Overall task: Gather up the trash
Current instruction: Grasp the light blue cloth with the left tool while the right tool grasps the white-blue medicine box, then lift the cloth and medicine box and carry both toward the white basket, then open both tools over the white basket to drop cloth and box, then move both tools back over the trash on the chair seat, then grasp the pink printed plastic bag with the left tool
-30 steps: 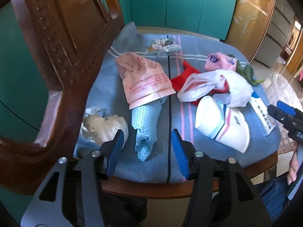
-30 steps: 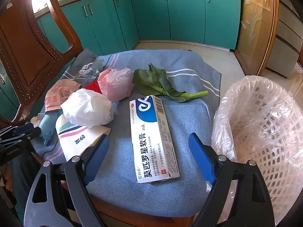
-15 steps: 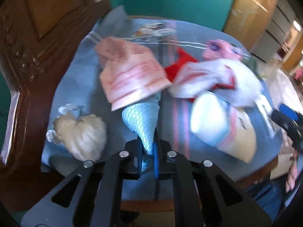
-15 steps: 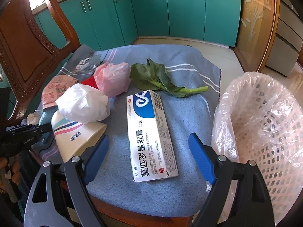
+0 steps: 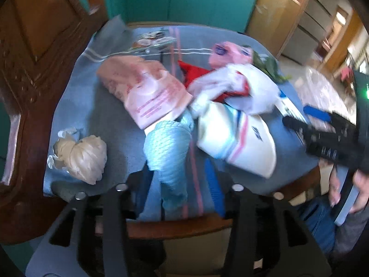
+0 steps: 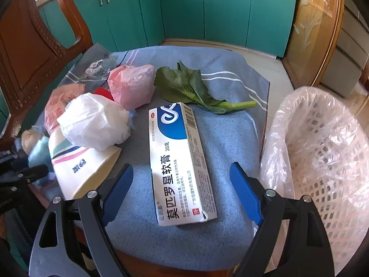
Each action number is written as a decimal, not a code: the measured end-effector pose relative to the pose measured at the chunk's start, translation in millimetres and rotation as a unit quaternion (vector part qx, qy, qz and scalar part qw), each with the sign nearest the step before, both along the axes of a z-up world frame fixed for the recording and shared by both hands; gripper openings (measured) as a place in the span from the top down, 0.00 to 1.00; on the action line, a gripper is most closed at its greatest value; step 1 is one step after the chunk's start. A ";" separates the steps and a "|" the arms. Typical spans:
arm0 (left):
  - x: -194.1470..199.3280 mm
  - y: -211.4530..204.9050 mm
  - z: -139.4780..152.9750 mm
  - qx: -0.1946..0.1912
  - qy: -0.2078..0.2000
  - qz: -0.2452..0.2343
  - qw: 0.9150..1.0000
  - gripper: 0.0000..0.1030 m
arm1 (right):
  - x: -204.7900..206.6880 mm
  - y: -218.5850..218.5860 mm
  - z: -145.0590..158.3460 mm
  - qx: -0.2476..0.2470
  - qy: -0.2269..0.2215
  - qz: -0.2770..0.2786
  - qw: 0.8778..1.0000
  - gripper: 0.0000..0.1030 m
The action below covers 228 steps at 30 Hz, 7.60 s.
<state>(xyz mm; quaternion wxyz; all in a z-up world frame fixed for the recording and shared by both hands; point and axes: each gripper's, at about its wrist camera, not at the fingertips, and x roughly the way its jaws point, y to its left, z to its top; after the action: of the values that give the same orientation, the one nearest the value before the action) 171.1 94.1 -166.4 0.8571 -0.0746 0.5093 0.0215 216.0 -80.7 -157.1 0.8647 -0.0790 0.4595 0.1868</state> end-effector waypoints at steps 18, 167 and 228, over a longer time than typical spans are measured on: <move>8.7 17.6 4.4 0.033 -0.016 0.045 0.998 0.24 | 0.2 30.6 -13.8 -0.043 -0.008 0.046 0.998 0.55; -19.4 16.7 84.5 0.043 -0.133 0.108 0.984 0.14 | -32.2 100.8 -11.7 0.048 0.010 0.180 0.982 0.10; 107.5 54.6 12.6 -0.032 -0.023 0.186 0.982 0.35 | -15.4 28.0 2.9 0.034 -0.002 0.061 0.998 0.16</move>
<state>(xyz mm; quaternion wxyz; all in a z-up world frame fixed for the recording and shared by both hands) 278.6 148.7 -153.8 0.8469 -0.1962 0.4669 0.1620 200.6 -52.7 -154.2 0.8549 -0.0780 0.4455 0.2540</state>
